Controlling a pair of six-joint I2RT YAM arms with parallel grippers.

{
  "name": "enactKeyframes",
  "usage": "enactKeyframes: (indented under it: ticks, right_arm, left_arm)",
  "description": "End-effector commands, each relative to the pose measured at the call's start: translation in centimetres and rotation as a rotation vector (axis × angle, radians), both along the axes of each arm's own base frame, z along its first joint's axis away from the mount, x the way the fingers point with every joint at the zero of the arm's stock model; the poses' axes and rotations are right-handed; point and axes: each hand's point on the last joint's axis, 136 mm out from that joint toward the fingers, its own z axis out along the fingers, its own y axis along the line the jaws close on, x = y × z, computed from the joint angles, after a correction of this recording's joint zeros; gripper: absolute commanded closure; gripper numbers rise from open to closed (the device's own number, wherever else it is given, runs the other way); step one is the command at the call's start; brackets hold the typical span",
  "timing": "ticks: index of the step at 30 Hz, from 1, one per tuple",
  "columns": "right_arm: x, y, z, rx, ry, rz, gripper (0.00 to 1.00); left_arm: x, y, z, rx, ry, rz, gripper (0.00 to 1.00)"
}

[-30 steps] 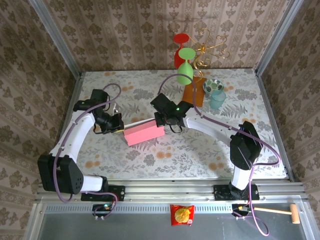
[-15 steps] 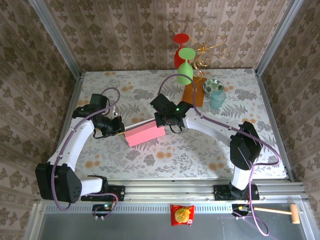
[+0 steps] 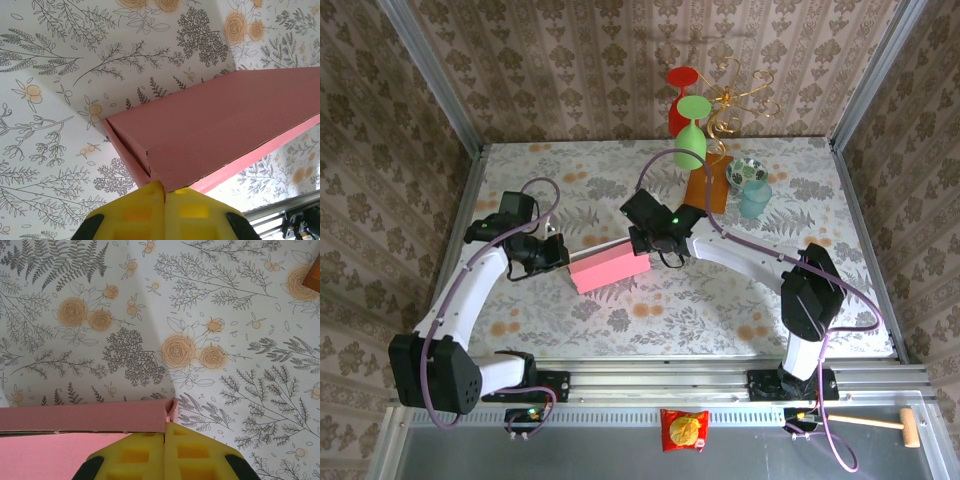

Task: Fold the paper box

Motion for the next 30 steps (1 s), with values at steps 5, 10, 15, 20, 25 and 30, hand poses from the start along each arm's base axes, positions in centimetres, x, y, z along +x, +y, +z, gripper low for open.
enactKeyframes:
  ticks: [5,10,15,20,25,30]
  right_arm:
    - [-2.5,-1.5,-2.7,-0.075,0.095,0.003,1.00]
    - [-2.7,-2.1,-2.9,-0.070,0.101,-0.001,1.00]
    - [-2.8,-2.2,-3.2,-0.070,0.105,0.010,1.00]
    - [-3.0,-2.2,-3.8,-0.059,0.091,0.031,1.00]
    - [-3.1,-2.3,-4.4,-0.055,0.074,0.041,1.00]
    - [-3.1,-2.3,-4.1,-0.055,0.075,0.040,1.00]
  left_arm:
    - [-1.6,0.1,-1.7,0.026,0.054,0.001,1.00]
    - [-1.9,0.1,-2.1,0.040,0.038,0.000,1.00]
    - [-2.1,0.2,-2.5,0.066,0.014,-0.006,1.00]
    - [-2.5,0.3,-3.4,0.083,0.004,-0.009,1.00]
    - [-2.8,0.6,-3.9,0.094,-0.001,-0.001,1.00]
    - [-2.8,0.6,-4.0,0.090,-0.002,0.011,1.00]
